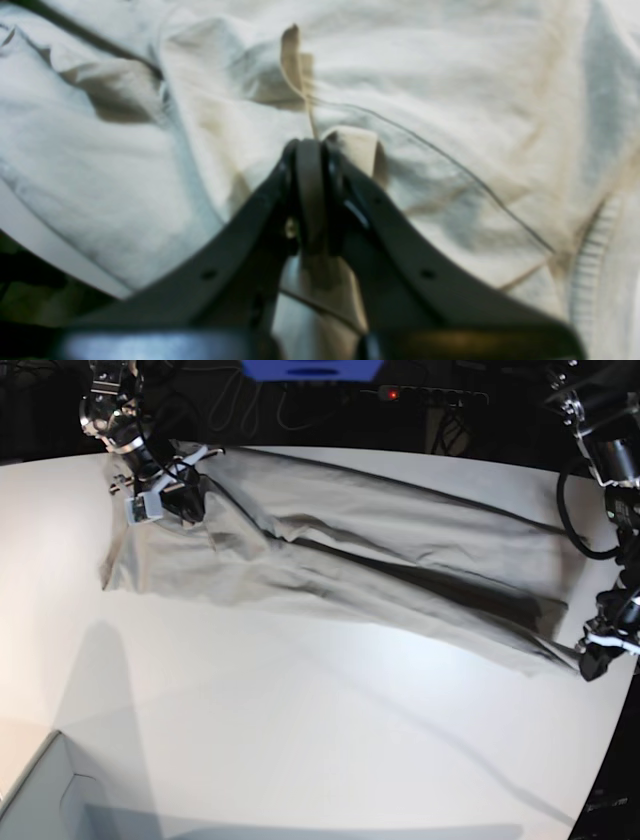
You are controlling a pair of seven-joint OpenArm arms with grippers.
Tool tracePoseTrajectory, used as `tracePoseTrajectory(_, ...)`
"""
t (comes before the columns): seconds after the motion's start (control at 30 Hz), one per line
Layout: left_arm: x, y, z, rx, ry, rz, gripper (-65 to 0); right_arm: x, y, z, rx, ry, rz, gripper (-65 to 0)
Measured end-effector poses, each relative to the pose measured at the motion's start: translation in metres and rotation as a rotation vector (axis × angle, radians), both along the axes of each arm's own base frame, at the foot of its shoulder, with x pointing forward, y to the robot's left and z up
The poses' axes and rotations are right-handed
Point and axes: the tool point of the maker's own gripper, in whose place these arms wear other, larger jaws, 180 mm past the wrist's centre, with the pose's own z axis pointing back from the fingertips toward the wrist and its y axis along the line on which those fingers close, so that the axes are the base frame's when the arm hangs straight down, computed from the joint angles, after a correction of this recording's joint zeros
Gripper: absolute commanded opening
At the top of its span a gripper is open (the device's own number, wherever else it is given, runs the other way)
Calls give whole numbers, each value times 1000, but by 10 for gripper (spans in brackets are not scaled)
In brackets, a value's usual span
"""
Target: Layout the t-shirt on the table in an organized manner, then fold the t-shirt properly
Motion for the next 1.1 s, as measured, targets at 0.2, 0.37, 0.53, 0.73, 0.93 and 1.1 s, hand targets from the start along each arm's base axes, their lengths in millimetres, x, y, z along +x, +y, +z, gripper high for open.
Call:
tracePoseTrajectory(0.2, -37, 5, -36, -9, 92, 19, -648, 0, 0, 0, 0, 0, 0, -650)
tracePoseTrajectory(0.37, -61, -3, -68, -68, 155, 49, -648, 0, 0, 0, 0, 0, 0, -650)
tracePoseTrajectory(0.53, -85, 13, -69, -70, 158, 114, -648, 0, 0, 0, 0, 0, 1, -650)
tracePoseTrajectory(0.73, -72, 22, -26, -4, 47, 112, -648, 0, 0, 0, 0, 0, 0, -650)
tracePoseTrajectory(0.93, -78, 23, -32, -6, 70, 115, -648, 0, 0, 0, 0, 0, 0, -650)
tracePoseTrajectory(1.1, -81, 24, -34, -3, 76, 116, -648, 0, 0, 0, 0, 0, 0, -650)
